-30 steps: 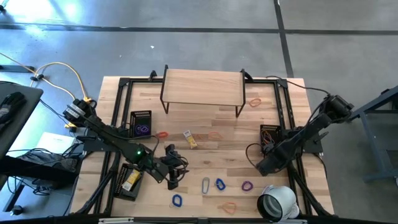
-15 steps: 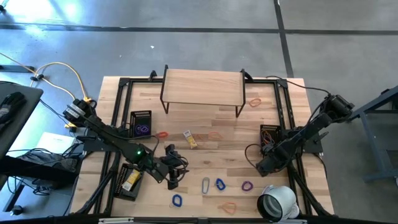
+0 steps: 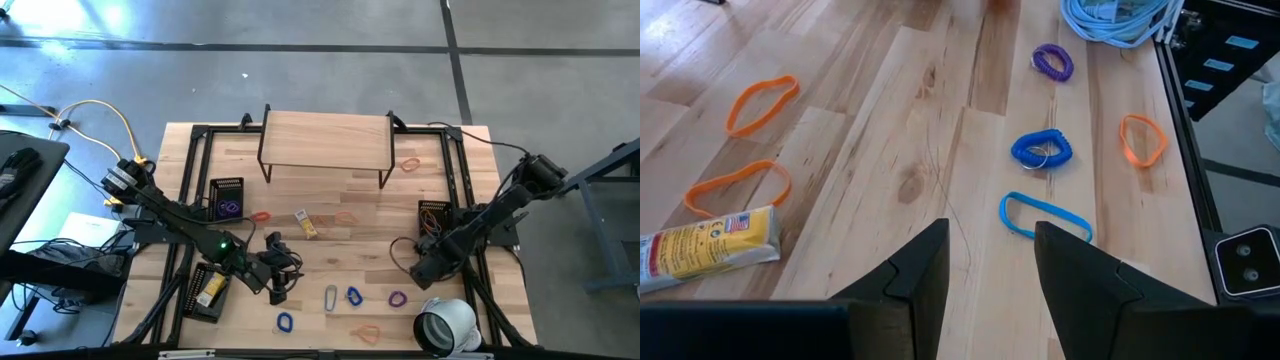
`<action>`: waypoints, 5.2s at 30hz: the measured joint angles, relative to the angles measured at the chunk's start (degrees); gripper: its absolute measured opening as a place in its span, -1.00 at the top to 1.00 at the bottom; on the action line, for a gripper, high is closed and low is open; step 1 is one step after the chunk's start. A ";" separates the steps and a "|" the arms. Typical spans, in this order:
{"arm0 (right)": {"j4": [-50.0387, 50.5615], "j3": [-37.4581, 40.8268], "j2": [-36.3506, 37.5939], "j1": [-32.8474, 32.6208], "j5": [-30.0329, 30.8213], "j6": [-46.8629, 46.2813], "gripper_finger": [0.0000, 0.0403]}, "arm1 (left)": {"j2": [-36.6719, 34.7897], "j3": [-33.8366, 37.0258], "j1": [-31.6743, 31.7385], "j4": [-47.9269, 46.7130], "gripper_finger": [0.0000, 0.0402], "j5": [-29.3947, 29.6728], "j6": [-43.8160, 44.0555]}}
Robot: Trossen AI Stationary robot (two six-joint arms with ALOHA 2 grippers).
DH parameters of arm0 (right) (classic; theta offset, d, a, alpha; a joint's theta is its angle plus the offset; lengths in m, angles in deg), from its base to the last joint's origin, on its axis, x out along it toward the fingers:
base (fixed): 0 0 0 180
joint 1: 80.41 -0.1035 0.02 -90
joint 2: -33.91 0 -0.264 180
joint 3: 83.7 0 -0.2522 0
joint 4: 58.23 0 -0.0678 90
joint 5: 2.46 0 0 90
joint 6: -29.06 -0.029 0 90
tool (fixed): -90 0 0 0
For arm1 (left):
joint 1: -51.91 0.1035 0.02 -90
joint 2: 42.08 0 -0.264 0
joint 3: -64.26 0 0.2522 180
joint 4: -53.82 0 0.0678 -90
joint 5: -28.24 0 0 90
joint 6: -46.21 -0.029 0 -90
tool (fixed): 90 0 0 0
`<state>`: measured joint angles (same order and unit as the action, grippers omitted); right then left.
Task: Pick & Place Office Desk Supplies
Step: Put the right orange spring keychain into the top left black bin
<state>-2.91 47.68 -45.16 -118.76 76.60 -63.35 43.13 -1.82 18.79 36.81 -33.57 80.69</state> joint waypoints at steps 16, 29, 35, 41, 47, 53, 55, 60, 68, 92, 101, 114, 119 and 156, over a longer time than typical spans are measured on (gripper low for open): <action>-30.36 -11.01 -0.20 5.42 18.99 49.92 0.97 | 0.00 0.00 0.00 2.01 0.28 0.72 -5.32; -61.29 -11.01 -14.17 16.36 -2.44 82.95 0.98 | 5.49 0.00 0.01 22.07 0.28 0.42 -31.17; -65.96 -11.02 -20.51 18.66 -4.61 79.02 0.98 | 11.04 0.02 0.66 31.84 0.28 -0.42 -38.82; -69.74 -11.05 -21.28 19.76 -4.63 77.23 0.98 | 15.34 0.02 0.37 38.64 0.28 -2.46 -43.91; -71.81 -11.05 -21.27 19.78 -4.57 77.20 0.98 | 16.87 0.02 0.86 41.19 0.28 -2.99 -43.70; -73.07 -11.05 -21.27 19.80 -4.52 77.20 0.98 | 16.87 0.02 2.05 41.24 0.28 -2.95 -42.46; -73.68 -11.05 -21.27 20.06 -4.52 77.20 0.98 | 16.87 0.02 2.48 40.95 0.28 -2.95 -40.71; -73.94 -11.05 -21.27 21.10 -4.04 77.20 0.98 | 16.87 0.02 3.14 40.49 0.28 -2.95 -38.71; -73.97 -11.05 -21.27 21.64 -2.87 77.00 0.98 | 16.87 0.02 3.19 40.49 0.28 -2.91 -38.25; -74.59 -11.08 -21.24 21.64 -4.26 77.22 0.97 | 16.85 -0.04 3.65 38.71 0.28 -2.93 -36.15; -73.12 -11.10 -21.24 21.64 -4.28 77.22 0.97 | 16.85 -0.04 3.67 39.12 0.30 -2.93 -36.17; -73.49 -11.10 -21.22 21.68 -4.09 77.44 0.97 | 16.85 -0.04 3.65 37.61 0.55 -2.91 -35.47; -73.49 -11.10 -21.24 21.68 -4.09 77.44 0.97 | 16.83 -0.04 3.87 37.62 0.59 -2.91 -34.86; -71.04 -11.10 -21.22 21.53 6.09 75.60 -0.38 | 14.94 -0.02 0.84 36.73 0.99 1.14 -34.77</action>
<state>-73.95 36.58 -66.38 -97.23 82.69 12.24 58.07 -1.84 19.63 73.54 -32.44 45.92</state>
